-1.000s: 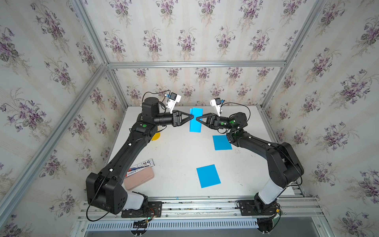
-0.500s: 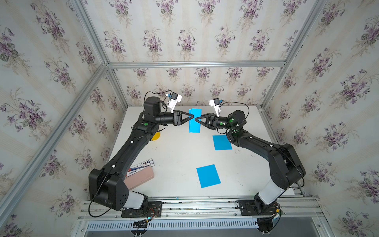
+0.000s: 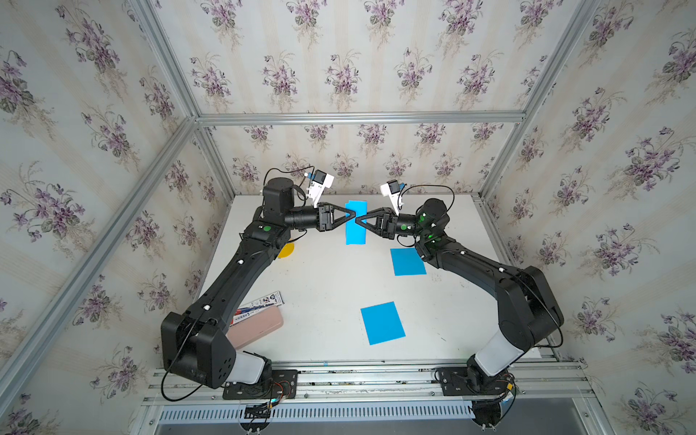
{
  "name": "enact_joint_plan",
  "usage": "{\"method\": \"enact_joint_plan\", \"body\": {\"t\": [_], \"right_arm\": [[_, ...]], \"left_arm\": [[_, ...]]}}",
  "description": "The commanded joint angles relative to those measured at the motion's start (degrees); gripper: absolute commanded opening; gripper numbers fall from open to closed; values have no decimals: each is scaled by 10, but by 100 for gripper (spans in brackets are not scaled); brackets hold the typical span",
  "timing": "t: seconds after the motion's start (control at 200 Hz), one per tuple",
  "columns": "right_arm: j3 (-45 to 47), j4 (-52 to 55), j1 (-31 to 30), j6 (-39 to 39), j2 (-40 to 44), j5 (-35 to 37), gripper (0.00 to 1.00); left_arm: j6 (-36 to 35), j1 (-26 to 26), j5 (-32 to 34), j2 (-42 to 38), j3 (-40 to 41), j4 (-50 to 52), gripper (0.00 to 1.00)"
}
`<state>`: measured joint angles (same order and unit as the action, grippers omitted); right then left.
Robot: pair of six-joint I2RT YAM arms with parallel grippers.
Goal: Fold the square paper along the opposite sides
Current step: Fold the paper.
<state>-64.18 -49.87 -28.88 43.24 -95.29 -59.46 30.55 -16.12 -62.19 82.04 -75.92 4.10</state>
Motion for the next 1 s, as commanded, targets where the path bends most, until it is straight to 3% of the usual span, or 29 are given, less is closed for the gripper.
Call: {"method": "enact_joint_plan", "body": {"t": [0.0, 0.594, 0.699, 0.814, 0.904, 0.999], "right_arm": [[-4, 18, -3, -25, 5, 3, 23], [-24, 103, -15, -86, 10, 10, 25], [-27, 117, -15, -96, 15, 13, 25], [-28, 131, -15, -104, 20, 19, 27], [-30, 132, -15, -99, 22, 24, 33], [-21, 95, -15, -60, 23, 20, 49]], "left_arm": [[-3, 0, -1, -1, -1, -10, 29], [-11, 0, 5, -1, -1, 0, 22], [-15, -1, 8, -1, -2, 7, 16], [-24, -1, 16, -4, -4, 20, 0], [-31, 0, 21, -5, -3, 24, 0], [-27, 0, 19, -21, 4, 9, 0]]}}
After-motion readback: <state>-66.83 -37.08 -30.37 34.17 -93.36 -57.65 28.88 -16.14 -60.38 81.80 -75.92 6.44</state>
